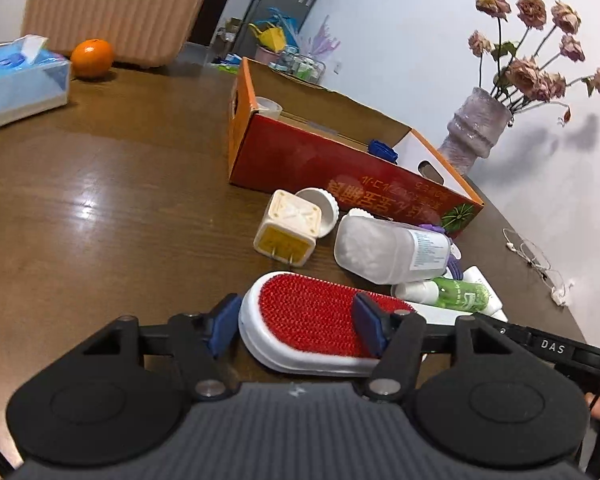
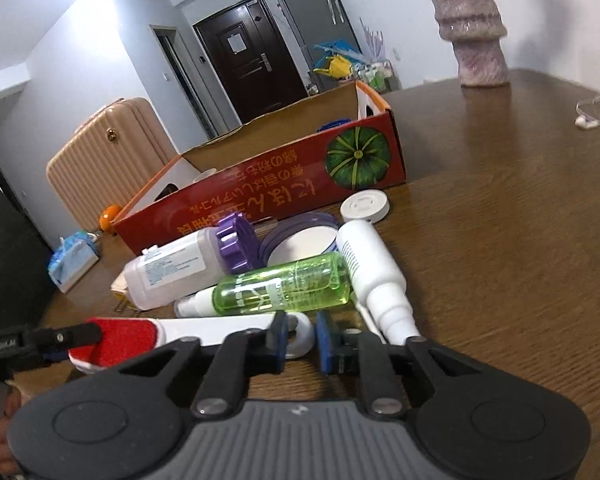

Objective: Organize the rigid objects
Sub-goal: 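Grasp the red lint brush with the left gripper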

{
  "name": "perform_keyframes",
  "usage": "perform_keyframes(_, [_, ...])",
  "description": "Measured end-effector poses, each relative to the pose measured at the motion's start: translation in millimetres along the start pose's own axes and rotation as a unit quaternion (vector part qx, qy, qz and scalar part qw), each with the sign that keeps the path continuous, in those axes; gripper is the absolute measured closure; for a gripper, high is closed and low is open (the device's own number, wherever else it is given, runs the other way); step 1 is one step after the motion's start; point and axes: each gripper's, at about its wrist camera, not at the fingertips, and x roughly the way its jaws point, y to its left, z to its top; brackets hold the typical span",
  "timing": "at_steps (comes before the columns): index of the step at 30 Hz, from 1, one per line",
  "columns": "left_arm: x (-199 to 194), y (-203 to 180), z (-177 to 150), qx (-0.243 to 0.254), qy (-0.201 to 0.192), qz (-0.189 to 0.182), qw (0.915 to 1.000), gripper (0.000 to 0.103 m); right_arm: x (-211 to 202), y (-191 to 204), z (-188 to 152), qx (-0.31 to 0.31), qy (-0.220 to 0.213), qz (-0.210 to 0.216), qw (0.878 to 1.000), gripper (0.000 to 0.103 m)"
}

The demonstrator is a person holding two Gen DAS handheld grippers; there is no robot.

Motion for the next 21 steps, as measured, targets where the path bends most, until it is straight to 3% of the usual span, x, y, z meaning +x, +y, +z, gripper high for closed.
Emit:
perform_keyframes(5, [-30, -19, -25, 0.008, -0.023, 0.018, 0.9995, 0.045, -25, 1, -18, 0.0, -0.002, -0.008, 1.0, 0.09])
perform_keyframes(13, [-82, -46, -74, 0.018, -0.052, 0.016, 0.9984, 0.047, -85, -2, -60, 0.004, -0.014, -0.012, 1.0, 0.09])
perform_keyframes(21, [-96, -62, -78, 0.021, -0.068, 0.007, 0.9975, 0.048, -111, -6, -56, 0.005, -0.045, -0.008, 0.999, 0.09])
